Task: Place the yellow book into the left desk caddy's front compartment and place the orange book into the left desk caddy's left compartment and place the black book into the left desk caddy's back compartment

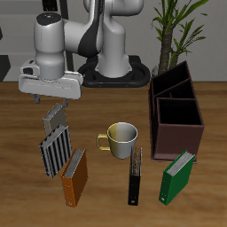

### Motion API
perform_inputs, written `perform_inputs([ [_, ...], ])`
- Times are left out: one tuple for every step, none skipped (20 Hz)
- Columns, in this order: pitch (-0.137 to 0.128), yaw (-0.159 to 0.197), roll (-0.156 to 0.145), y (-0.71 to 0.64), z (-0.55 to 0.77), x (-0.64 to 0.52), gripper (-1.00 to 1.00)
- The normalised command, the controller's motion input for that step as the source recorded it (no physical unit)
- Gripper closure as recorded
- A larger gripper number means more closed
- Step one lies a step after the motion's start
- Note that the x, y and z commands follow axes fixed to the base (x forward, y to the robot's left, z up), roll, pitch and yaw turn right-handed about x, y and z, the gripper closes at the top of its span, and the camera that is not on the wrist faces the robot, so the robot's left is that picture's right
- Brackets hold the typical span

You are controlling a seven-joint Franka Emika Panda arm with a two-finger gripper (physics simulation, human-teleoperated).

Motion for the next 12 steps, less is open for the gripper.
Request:
perform_inputs([
  [0.004,-0.12,-0.01,-0.1,-0.16,0.03,-1.0],
  [0.018,-0.008,-0.01,-0.03,-0.17,0.02,-1.0],
  [0.002,-0.034,-0.009,-0.03,-0.16,0.0,-1.0],
  [-0.033,0.023,-0.001,-0.03,-0.1,-0.02,-1.0],
  [-0.002,-0.094,-0.05,-0.22,-0.14,-0.01,-1.0],
  [0.017,-0.031,-0.008,-0.07,-0.15,0.03,-1.0],
  [-0.014,-0.011,-0.012,-0.09,-0.15,0.02,-1.0],
  [0.06,-0.044,-0.032,-0.05,-0.23,0.08,-1.0],
  [-0.017,-0.005,-0.037,-0.01,-0.16,-0.03,-1.0],
  [0.01,-0.083,0.038,-0.01,-0.36,-0.11,-1.0],
  [-0.007,-0.01,0.005,0.06,-0.11,-0.01,-1.0],
  [-0.001,-0.025,-0.005,0.04,-0.18,0.0,-1.0],
])
